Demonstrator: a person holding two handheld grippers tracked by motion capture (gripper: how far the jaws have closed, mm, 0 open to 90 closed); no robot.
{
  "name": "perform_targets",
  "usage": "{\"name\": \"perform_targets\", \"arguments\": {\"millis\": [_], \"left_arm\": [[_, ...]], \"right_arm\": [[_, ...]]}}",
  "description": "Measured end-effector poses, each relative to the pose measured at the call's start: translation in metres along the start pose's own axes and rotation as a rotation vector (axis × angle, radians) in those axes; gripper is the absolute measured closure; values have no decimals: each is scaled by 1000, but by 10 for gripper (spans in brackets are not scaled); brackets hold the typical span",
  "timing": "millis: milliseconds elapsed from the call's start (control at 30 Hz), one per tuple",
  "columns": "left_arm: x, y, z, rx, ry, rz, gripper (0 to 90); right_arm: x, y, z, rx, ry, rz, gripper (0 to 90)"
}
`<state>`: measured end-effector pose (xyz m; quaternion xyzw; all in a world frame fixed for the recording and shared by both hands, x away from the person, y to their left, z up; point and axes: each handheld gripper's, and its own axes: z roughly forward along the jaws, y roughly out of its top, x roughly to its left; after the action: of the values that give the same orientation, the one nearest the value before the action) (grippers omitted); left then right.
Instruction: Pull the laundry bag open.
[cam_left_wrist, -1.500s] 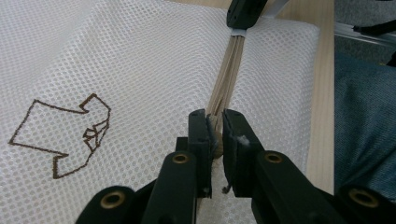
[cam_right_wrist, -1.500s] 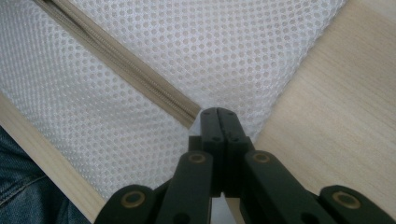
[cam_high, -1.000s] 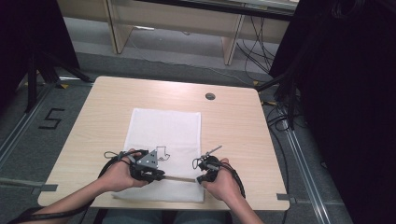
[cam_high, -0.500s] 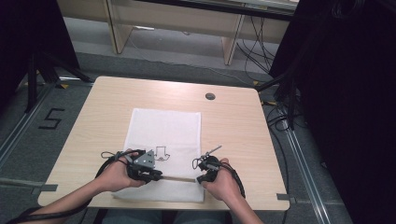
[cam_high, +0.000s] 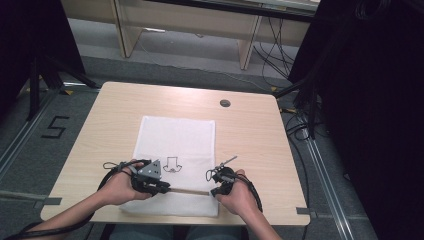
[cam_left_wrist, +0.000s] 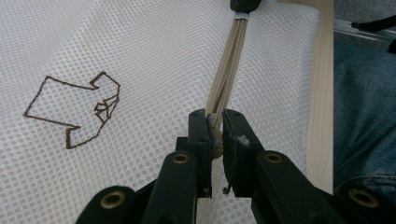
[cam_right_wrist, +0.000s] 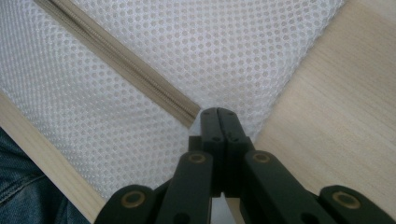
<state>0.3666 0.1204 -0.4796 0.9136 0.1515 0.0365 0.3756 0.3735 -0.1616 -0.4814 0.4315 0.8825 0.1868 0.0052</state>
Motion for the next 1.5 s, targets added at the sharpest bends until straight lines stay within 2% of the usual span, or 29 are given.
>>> {"name": "perform_targets", "arguments": {"millis": [133, 267, 300, 433, 533, 567, 833, 900, 933, 1000, 1067, 1133, 1200, 1267, 1300, 1400, 1433, 1467, 1500], "left_arm": [[0, -1, 0, -1, 2, -4, 820], [1, -1, -1, 6, 7, 14, 820], [0, -1, 0, 4, 3, 1, 820], [1, -1, -2, 13, 12, 15, 820], [1, -3, -4, -13, 0, -21, 820], [2, -4, -5, -5, 1, -12, 820], [1, -5, -6, -5, 10, -12, 820], [3, -6, -7, 0, 11, 1, 820], [3, -6, -7, -3, 10, -15, 820], [3, -6, -7, -8, 6, -18, 820], [3, -8, -9, 21, 32, 6, 820], [7, -13, -13, 22, 37, -9, 820], [8, -17, -18, -22, 23, -65, 820], [7, -16, -19, -20, 30, -52, 820], [7, -16, -19, 3, 40, -26, 820], [6, -17, -17, 8, 37, -32, 820], [8, -17, -17, 3, 34, -21, 820], [6, -17, -17, -2, 35, -41, 820], [7, -17, -17, 1, 36, -35, 820]], "right_arm": [[-1, 0, 0, -2, -2, -3, 900], [-1, 0, 0, -9, 2, -10, 900], [-1, 0, 0, -9, 0, -10, 900], [-1, -1, 0, -9, 1, -10, 900], [-1, -1, 0, -10, 0, -8, 900], [0, -1, 0, -10, -1, -8, 900], [-1, -1, 1, -10, -1, -10, 900], [-1, -1, 0, -7, -3, -2, 900], [-1, -1, 0, -6, -2, -2, 900], [-1, -1, 0, -7, -2, -2, 900], [-1, -1, 0, -5, -4, 2, 900], [-1, -1, 0, -10, 0, -9, 900], [0, 0, 0, -8, 0, -6, 900], [-1, 0, 0, -9, -1, -10, 900], [-1, 0, 0, -10, 4, -16, 900], [0, 0, 0, -1, 1, -3, 900], [0, 0, 0, -3, -1, -2, 900], [0, 0, 0, -4, -6, 1, 900], [-1, 0, 0, -3, -5, 0, 900]]}}
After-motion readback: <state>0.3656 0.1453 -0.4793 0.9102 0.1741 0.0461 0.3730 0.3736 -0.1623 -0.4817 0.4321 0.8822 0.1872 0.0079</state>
